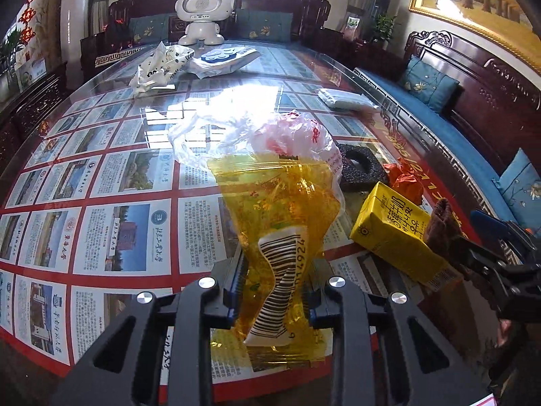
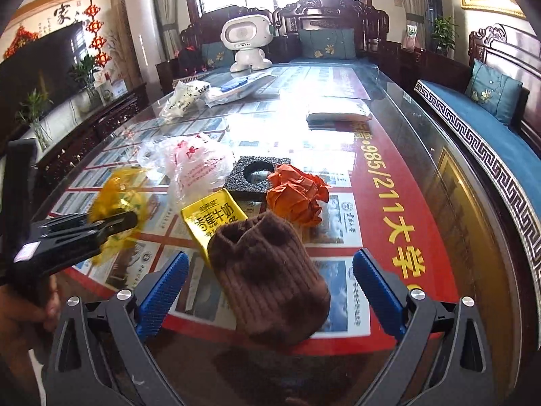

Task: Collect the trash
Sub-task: 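Grasp the yellow snack bag with the left gripper while the right gripper grasps the brown knit glove, then carry both items over the wastebasket and open both grippers to drop them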

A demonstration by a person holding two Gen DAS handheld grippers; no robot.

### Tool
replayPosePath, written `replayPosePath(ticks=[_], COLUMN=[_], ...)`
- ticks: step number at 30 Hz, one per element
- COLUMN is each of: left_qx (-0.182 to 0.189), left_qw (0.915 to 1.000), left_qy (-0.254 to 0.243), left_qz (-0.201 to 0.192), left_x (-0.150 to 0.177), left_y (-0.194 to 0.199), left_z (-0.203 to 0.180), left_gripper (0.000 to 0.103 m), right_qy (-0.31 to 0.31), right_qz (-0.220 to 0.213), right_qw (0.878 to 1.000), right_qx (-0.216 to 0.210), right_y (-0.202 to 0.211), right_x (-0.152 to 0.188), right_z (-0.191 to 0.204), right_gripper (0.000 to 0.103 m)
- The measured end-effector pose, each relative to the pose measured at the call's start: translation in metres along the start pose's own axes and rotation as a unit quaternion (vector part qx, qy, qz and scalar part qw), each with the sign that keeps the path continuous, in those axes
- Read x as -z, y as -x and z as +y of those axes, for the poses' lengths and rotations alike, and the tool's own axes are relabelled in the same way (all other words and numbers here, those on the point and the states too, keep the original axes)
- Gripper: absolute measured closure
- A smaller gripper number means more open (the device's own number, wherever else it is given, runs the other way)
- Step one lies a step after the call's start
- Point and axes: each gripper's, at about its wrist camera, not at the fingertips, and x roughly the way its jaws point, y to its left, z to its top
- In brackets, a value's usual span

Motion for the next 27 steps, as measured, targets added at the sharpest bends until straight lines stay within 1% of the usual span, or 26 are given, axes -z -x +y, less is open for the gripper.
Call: replayPosePath(ticks=[1, 2, 3, 4, 5, 6, 7, 9, 11, 12, 17, 21, 24, 27], left_qx=[0.004, 0.008, 0.010, 0.011, 0.011, 0.013, 0.015, 0.021, 0.029, 0.034, 0.057, 0.071, 0.083, 0.097], left_qw=[1.0000, 1.0000, 0.9999, 0.9999, 0.9999, 0.9999, 0.9999, 0.9998, 0.9996, 0.9994, 0.9984, 0.9973, 0.9961, 0.9945], left_qy=[0.000, 0.000, -0.001, -0.004, -0.006, -0.007, -0.007, -0.004, -0.002, 0.000, 0.001, -0.011, -0.022, -0.033], left_qz=[0.001, 0.003, 0.003, 0.003, 0.003, 0.003, 0.004, 0.003, 0.002, 0.001, -0.003, -0.014, -0.021, -0.020], left_x=[0.001, 0.000, 0.001, 0.003, 0.004, 0.005, 0.006, 0.007, 0.009, 0.010, 0.015, 0.025, 0.037, 0.054], left_y=[0.000, -0.001, 0.000, 0.000, 0.000, 0.000, 0.000, 0.000, 0.002, 0.004, 0.017, 0.042, 0.064, 0.084], left_z=[0.000, 0.000, -0.001, -0.001, -0.002, -0.002, -0.002, -0.002, -0.002, -0.003, -0.006, -0.014, -0.021, -0.029], left_gripper=[0.074, 0.074, 0.074, 0.074, 0.074, 0.074, 0.074, 0.074, 0.074, 0.074, 0.074, 0.074, 0.074, 0.074], right_qy=[-0.001, -0.004, -0.008, -0.014, -0.015, -0.009, 0.002, 0.008, 0.006, 0.006, -0.012, -0.014, -0.011, -0.020], right_qz=[0.007, 0.014, 0.019, 0.023, 0.022, 0.018, 0.012, 0.003, -0.006, -0.012, -0.040, -0.059, -0.066, -0.063], right_qw=[1.000, 1.000, 1.000, 1.000, 0.999, 1.000, 1.000, 1.000, 1.000, 1.000, 0.999, 0.997, 0.995, 0.994], right_qx=[0.005, 0.007, 0.004, -0.013, -0.021, -0.018, -0.009, -0.007, -0.008, -0.007, -0.016, -0.041, -0.069, -0.092], right_y=[-0.005, -0.008, -0.012, -0.013, -0.013, -0.012, -0.009, -0.005, 0.000, 0.003, 0.023, 0.054, 0.082, 0.106], right_x=[-0.001, -0.001, -0.001, 0.000, 0.000, 0.001, 0.001, 0.001, 0.002, 0.002, 0.003, 0.011, 0.027, 0.047], right_z=[-0.001, -0.003, -0.005, -0.008, -0.009, -0.008, -0.006, -0.004, -0.005, -0.005, -0.011, -0.006, 0.005, 0.014], right_gripper=[0.021, 0.028, 0.041, 0.048, 0.055, 0.061, 0.064, 0.079, 0.084, 0.085, 0.085, 0.085, 0.085, 0.085])
